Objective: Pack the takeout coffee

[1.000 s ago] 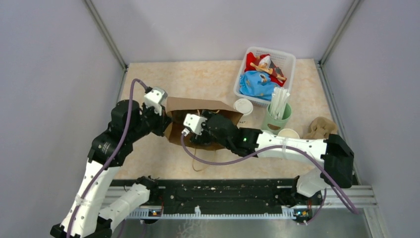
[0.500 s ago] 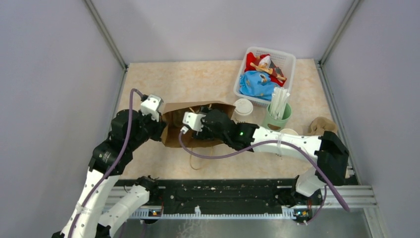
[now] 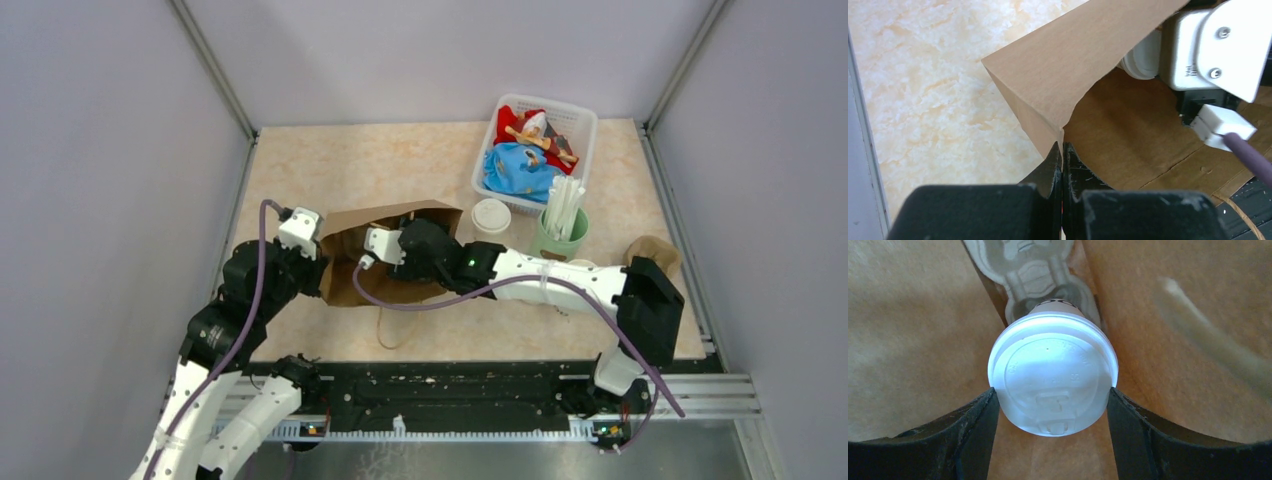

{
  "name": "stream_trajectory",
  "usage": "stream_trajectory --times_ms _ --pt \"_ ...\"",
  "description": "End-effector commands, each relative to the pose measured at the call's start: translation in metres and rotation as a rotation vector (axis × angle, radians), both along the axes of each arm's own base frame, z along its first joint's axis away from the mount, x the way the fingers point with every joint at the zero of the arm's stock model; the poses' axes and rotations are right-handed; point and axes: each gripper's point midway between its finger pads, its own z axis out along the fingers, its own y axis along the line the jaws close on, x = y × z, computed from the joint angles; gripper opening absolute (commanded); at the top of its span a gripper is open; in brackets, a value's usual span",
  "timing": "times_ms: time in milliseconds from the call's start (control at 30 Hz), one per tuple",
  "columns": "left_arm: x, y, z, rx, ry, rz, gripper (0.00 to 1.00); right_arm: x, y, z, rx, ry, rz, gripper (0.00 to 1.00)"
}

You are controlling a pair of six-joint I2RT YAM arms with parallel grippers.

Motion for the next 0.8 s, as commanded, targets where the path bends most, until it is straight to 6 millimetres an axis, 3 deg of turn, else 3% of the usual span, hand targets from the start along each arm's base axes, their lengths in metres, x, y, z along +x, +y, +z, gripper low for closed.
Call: stream_trajectory --times_ms 0,100,500,767 --pt "0.006 -0.003 0.015 -0.003 -0.069 -0.021 0.0 0.016 -0.001 0.016 0.017 -0.035 -0.043 0.47" --pt "0.002 -0.012 0.016 -0.023 -0.06 -0.071 0.0 0.022 0.002 0.012 0.011 -0.037 -0.048 0.47" --pt "-0.001 -0.015 0.026 -0.001 -0.054 -0.114 0.0 0.044 0.016 0.004 0.049 -0.004 -0.011 0.48" --pt "0.002 -0.019 0.025 0.001 -0.034 -0.126 0.0 0.045 0.025 -0.004 0.076 0.036 0.001 0.48"
